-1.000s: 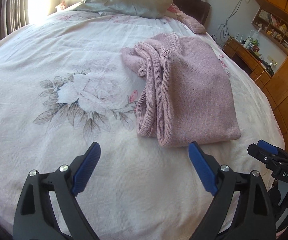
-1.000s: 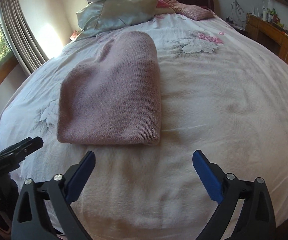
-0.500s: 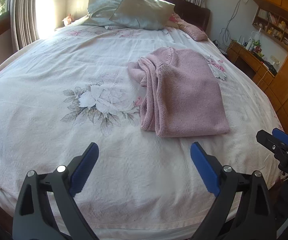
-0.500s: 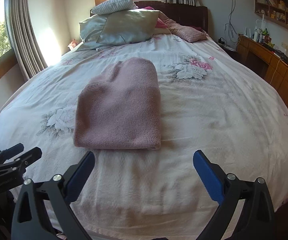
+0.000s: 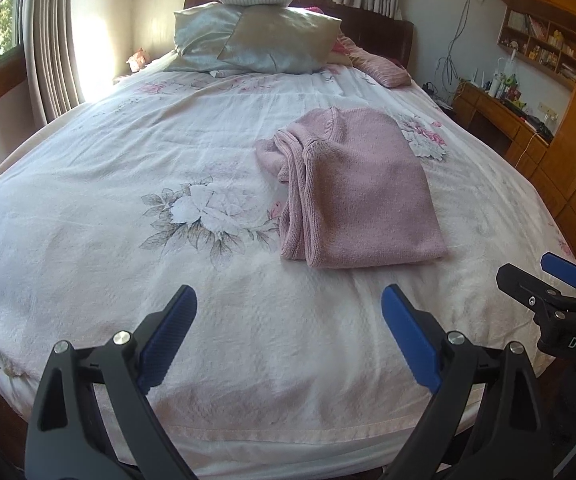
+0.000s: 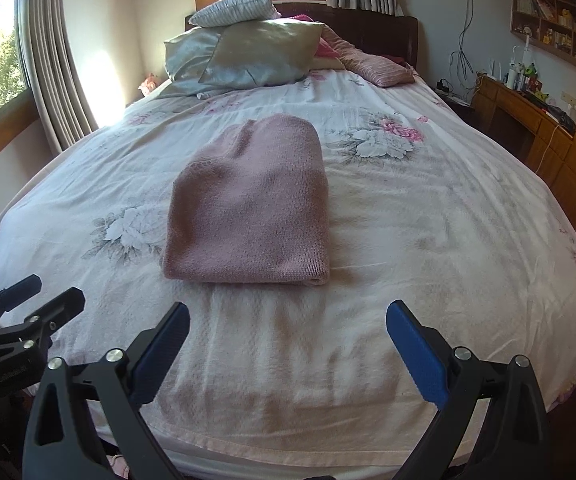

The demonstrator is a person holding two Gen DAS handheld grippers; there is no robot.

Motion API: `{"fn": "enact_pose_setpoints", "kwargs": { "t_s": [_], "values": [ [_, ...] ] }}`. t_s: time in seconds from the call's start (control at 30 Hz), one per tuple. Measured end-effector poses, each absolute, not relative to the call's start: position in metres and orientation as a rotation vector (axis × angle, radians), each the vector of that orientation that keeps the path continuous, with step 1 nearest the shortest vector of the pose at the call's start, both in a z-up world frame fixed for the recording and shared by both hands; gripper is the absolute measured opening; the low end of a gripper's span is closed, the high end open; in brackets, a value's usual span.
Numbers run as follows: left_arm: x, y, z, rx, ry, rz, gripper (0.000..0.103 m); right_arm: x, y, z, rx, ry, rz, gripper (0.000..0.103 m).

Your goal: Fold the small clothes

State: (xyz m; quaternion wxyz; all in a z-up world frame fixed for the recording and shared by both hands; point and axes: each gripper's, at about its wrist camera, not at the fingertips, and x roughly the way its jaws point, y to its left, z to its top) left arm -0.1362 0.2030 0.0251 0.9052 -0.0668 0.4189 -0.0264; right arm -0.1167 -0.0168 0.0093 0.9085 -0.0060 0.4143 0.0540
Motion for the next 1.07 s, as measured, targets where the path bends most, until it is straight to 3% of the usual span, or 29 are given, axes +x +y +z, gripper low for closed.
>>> {"fn": "enact_pose_setpoints", "kwargs": {
  "t_s": [1.07],
  "values": [
    [-0.1381, 0.2008, 0.0215, -0.121, 0.873, -0.053, 0.093, -0.1153, -0.0234, 0.0015, -0.002, 0.885, 0.059, 0.099]
  ]
}}
